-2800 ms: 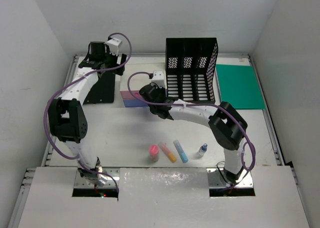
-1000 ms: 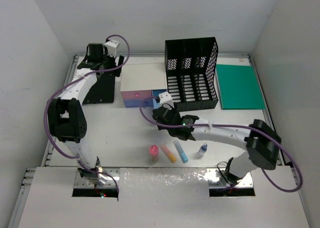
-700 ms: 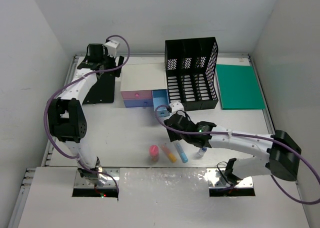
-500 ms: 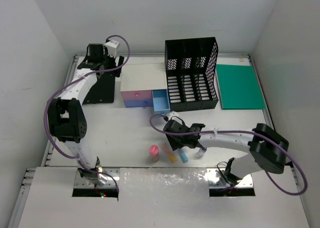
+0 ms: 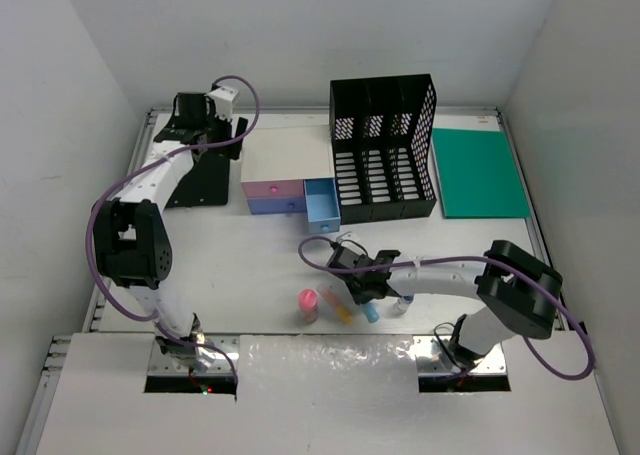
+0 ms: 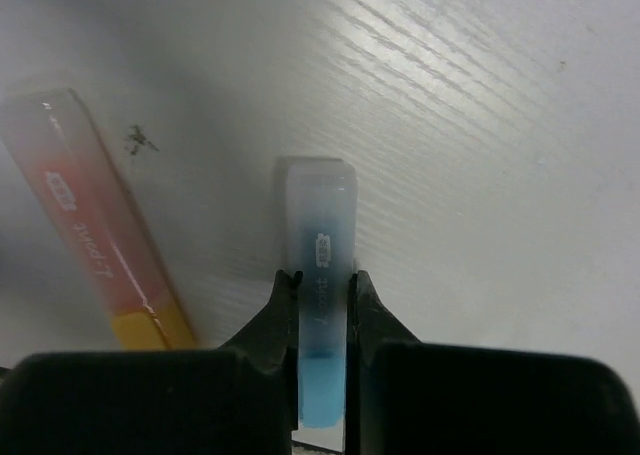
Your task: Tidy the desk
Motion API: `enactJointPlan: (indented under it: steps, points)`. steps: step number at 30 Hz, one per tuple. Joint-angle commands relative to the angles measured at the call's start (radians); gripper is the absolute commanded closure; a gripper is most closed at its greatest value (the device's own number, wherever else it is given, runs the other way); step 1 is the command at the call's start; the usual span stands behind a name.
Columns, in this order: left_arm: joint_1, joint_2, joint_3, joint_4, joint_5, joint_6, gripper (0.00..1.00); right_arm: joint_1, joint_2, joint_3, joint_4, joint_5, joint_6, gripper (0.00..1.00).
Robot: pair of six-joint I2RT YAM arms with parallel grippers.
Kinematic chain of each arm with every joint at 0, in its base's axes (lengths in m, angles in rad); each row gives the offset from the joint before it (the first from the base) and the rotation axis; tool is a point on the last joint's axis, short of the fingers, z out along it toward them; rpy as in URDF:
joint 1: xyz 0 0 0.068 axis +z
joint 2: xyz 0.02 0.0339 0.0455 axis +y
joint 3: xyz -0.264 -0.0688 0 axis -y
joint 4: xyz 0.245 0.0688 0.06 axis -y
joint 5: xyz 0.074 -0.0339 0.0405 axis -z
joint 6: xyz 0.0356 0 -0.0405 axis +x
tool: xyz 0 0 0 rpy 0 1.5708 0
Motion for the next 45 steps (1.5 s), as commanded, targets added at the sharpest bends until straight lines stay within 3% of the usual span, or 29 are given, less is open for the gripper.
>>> enactJointPlan:
  steps: [1,7,11,16,24,33,38,41,42,43,45]
  points:
    - [0.008,-0.062,-0.004,0.020,-0.003,0.012,0.12,0.003,-0.036,0.059,-0.058,0.087,-0.047,1.00]
    - [0.008,-0.060,-0.004,0.022,-0.003,0.010,0.13,0.007,-0.239,0.236,-0.010,0.162,-0.283,1.00]
    - [0.008,-0.058,-0.002,0.022,0.002,0.004,0.13,0.006,-0.320,0.256,0.279,0.272,-0.464,1.00]
    - [0.008,-0.051,0.005,0.014,0.005,-0.003,0.13,0.006,-0.184,0.331,0.584,0.293,-0.618,1.00]
    - [0.007,-0.052,-0.002,0.009,0.000,-0.006,0.13,-0.066,0.048,0.501,0.604,0.401,-0.628,1.00]
    - [0.008,-0.049,-0.010,0.019,0.000,-0.008,0.12,-0.129,0.117,0.506,0.453,0.270,-0.479,1.00]
    - [0.007,-0.052,-0.021,0.026,-0.004,-0.008,0.13,-0.134,0.144,0.491,0.403,0.279,-0.428,1.00]
    - [0.008,-0.051,-0.024,0.028,-0.004,-0.006,0.13,-0.140,0.158,0.510,0.327,0.253,-0.403,0.83]
    - [0.008,-0.051,-0.022,0.026,-0.004,-0.005,0.13,-0.141,0.157,0.526,0.308,0.247,-0.400,0.73]
    - [0.008,-0.051,-0.022,0.028,-0.006,-0.005,0.13,-0.140,0.152,0.532,0.287,0.236,-0.400,0.52]
    - [0.008,-0.051,-0.022,0.028,-0.006,-0.003,0.12,-0.140,0.138,0.544,0.276,0.236,-0.408,0.40]
